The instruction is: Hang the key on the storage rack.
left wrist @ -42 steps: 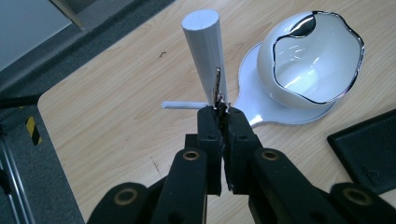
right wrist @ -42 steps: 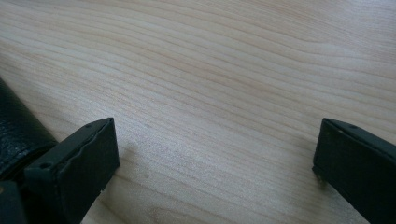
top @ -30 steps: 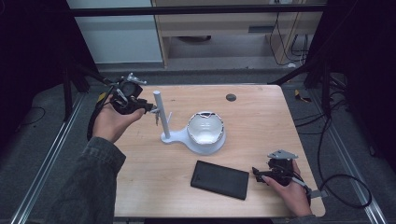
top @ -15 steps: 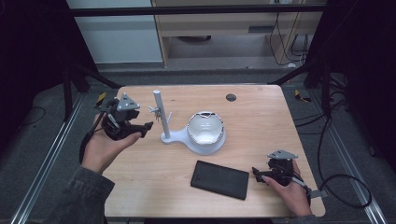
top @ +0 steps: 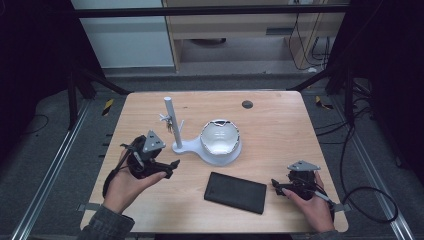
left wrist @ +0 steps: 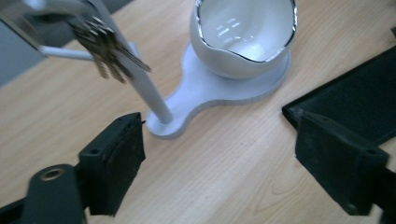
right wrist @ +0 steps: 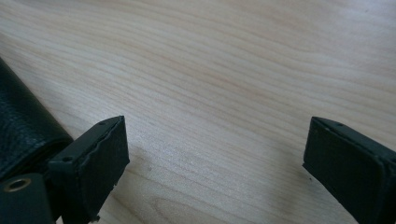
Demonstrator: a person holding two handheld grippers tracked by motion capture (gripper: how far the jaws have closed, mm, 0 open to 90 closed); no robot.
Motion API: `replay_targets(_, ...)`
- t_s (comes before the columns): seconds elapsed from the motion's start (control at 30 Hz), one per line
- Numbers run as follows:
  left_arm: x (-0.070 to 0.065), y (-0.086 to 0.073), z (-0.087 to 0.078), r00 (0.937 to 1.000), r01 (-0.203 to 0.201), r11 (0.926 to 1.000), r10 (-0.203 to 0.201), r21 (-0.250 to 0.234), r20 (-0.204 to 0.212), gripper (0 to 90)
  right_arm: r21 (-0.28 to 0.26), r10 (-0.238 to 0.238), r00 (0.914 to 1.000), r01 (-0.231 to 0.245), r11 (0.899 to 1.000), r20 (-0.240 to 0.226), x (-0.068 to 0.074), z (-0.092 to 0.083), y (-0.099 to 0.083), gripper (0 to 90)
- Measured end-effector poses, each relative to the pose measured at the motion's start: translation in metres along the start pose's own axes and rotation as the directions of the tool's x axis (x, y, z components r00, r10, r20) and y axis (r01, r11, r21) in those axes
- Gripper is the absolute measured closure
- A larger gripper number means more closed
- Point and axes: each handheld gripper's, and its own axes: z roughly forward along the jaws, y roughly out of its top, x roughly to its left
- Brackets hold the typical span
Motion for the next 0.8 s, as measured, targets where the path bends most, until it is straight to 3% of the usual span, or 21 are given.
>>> replay_targets(0.1, -0.012, -0.008, 0.013, 0.9983, -0.021, 0.9994, 0.023, -0.028, 0.054, 8.1, -0.039, -0.009, 0.9999, 0.009, 0.999, 0.013, 0.001, -0.008, 0.001, 8.3)
replay_targets(0.2, -0.026, -0.017, 0.024, 0.9959, -0.010, 0.9939, 0.020, -0.110, 0.088, 9.6, -0.064, -0.013, 0.9996, 0.015, 0.998, 0.024, 0.003, -0.014, 0.002, 9.7)
replay_targets(0.27, -0.037, -0.025, 0.037, 0.9926, 0.010, 0.9911, 0.006, -0.133, 0.122, 11.0, -0.069, -0.021, 0.9993, 0.023, 0.997, 0.032, 0.003, -0.016, 0.001, 9.6)
replay_targets(0.4, -0.061, -0.034, 0.064, 0.9906, -0.040, 0.9920, 0.055, -0.120, 0.125, 14.8, -0.080, -0.043, 0.9982, 0.047, 0.996, 0.040, 0.009, -0.017, 0.005, 10.2)
replay_targets(0.47, -0.071, -0.036, 0.073, 0.9859, -0.073, 0.9922, 0.087, -0.102, 0.143, 15.3, -0.085, -0.059, 0.9974, 0.062, 0.994, 0.042, 0.012, -0.018, 0.007, 12.6)
replay_targets(0.57, -0.078, -0.039, 0.080, 0.9800, -0.091, 0.9927, 0.104, -0.079, 0.170, 18.0, -0.092, -0.073, 0.9966, 0.077, 0.993, 0.038, 0.015, -0.020, 0.008, 15.2)
replay_targets(0.77, -0.077, -0.051, 0.085, 0.9766, -0.051, 0.9976, 0.059, -0.046, 0.207, 18.8, -0.081, -0.068, 0.9958, 0.073, 0.994, 0.062, 0.011, -0.022, 0.006, 14.7)
replay_targets(0.8, -0.076, -0.054, 0.085, 0.9788, -0.045, 0.9986, 0.050, -0.029, 0.199, 19.1, -0.078, -0.065, 0.9958, 0.070, 0.994, 0.065, 0.011, -0.022, 0.005, 14.6)
